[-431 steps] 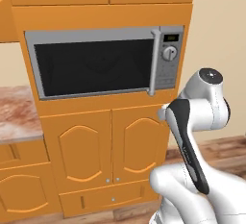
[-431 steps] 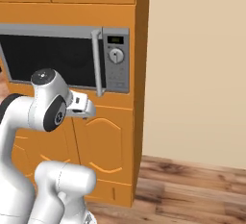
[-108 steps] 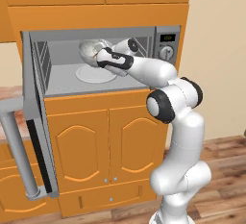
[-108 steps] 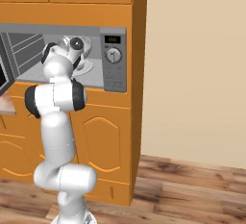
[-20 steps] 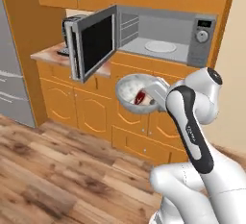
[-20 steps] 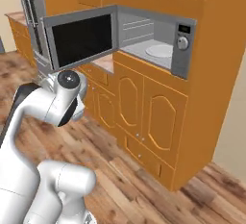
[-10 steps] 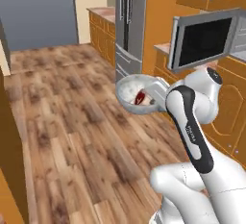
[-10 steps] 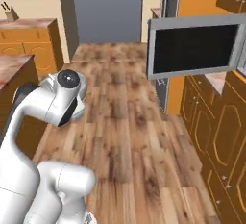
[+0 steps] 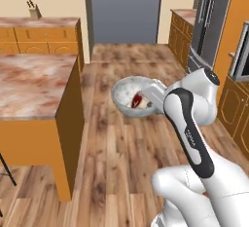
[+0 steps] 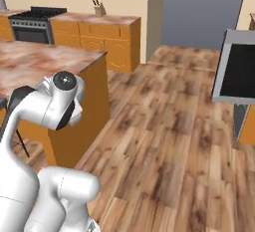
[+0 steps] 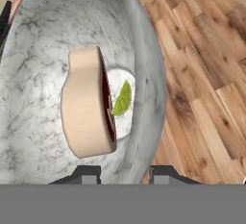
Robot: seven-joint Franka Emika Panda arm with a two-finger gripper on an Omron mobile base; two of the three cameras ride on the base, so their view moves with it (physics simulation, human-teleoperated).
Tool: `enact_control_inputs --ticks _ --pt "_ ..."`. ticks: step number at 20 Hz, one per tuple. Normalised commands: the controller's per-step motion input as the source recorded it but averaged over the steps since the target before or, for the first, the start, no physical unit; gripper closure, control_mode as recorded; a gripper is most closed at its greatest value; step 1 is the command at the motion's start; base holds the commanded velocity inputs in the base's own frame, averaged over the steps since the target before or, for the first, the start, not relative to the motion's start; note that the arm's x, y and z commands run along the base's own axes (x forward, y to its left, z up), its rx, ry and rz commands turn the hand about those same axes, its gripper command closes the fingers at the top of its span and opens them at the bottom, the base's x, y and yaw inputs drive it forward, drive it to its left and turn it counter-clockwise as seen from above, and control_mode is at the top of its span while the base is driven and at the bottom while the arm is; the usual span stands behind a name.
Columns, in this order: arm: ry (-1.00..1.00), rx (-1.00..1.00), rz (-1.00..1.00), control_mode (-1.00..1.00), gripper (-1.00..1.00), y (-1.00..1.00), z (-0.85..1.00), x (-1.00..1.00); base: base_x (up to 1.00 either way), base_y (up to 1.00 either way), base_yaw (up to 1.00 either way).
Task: The microwave is finished heating the steak and lemon wedge. Take the bowl containing the food and place it on the dining counter.
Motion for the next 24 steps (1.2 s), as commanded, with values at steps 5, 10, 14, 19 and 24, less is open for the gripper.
enact_control_inputs --ticks 5,10,14,19,24 --pt "0.00 0.00 0.00 1.00 1.00 0.00 0.00 0.00 0.44 0.10 0.31" --pt "0.00 0.00 0.00 1.00 1.00 0.00 0.00 0.00 0.85 0.20 0.09" --pt "0.00 0.00 0.00 1.00 1.00 0.00 0.00 0.00 1.00 0.01 0.01" --pt "0.00 0.00 0.00 1.00 1.00 0.00 0.00 0.00 1.00 0.00 0.03" --pt "0.00 0.00 0.00 1.00 1.00 0.00 0.00 0.00 1.00 0.00 0.12"
